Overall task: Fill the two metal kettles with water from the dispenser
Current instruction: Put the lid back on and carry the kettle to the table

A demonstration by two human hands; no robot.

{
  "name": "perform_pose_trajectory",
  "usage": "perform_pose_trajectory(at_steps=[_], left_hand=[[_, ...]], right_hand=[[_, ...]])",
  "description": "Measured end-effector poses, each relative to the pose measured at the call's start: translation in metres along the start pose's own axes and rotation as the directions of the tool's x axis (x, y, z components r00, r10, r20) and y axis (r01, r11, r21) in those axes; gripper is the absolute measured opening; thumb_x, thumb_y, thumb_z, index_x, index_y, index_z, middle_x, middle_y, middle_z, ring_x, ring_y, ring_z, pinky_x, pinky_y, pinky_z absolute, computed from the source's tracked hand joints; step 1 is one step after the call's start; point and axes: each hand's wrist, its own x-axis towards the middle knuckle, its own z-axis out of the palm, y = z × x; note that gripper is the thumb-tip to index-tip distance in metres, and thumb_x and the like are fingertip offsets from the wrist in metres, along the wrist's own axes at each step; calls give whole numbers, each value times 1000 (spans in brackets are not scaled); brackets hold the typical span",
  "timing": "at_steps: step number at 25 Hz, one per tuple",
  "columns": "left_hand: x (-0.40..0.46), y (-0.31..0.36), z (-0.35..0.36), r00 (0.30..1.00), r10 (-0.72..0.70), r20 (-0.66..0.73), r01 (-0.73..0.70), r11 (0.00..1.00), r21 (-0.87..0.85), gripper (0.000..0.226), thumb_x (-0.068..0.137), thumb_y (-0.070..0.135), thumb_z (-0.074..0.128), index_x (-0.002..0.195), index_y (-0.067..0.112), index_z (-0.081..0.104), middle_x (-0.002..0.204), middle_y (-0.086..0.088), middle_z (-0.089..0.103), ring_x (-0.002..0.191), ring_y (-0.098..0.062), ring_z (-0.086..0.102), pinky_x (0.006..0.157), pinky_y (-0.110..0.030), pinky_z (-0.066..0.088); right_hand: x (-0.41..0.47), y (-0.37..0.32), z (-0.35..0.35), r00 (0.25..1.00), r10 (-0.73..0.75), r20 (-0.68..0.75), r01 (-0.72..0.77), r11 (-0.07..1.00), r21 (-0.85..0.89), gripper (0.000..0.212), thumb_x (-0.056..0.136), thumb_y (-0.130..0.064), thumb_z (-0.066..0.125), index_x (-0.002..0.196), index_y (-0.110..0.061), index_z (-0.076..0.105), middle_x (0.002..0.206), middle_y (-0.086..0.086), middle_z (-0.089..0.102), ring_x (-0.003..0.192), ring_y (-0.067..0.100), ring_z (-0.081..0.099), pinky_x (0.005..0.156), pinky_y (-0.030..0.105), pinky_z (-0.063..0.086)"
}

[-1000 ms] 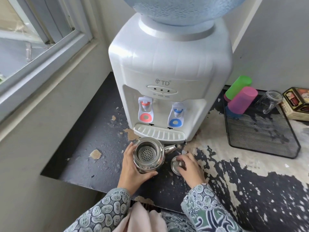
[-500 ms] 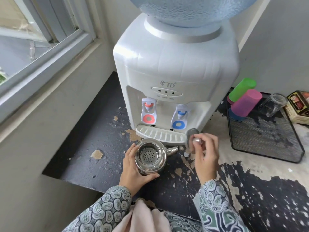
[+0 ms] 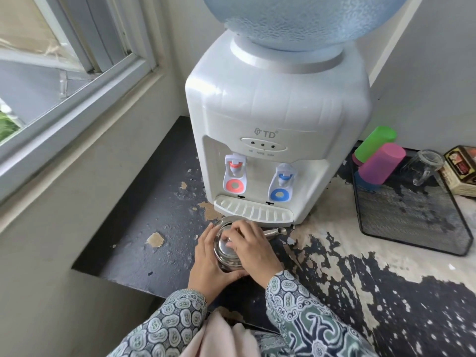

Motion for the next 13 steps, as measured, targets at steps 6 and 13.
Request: perform_pose_trajectory(at_steps=[6,13], left_hand=[[-1,-1,-5,999,-45,28,44,998,36,105,44,75,67,130,37,21,144,2,29,130,-4,31,102,-27,34],[1,3,-7,998,-41,43,39,998,43,100,46,67,70,129,36,23,142,5,30,129,2,29,100,-24,36]], right_hand=[[-2,-4,1,998,52,38,-51,999,-6,29,78,-18,62,105,-23,52,100,2,52,95,21,55,84,34,52],[4,-8,-4,992,84,91,-82,996,-24,37,79,-11,65,113,-20,53,105,6,50,98,23,52,80,35,51]])
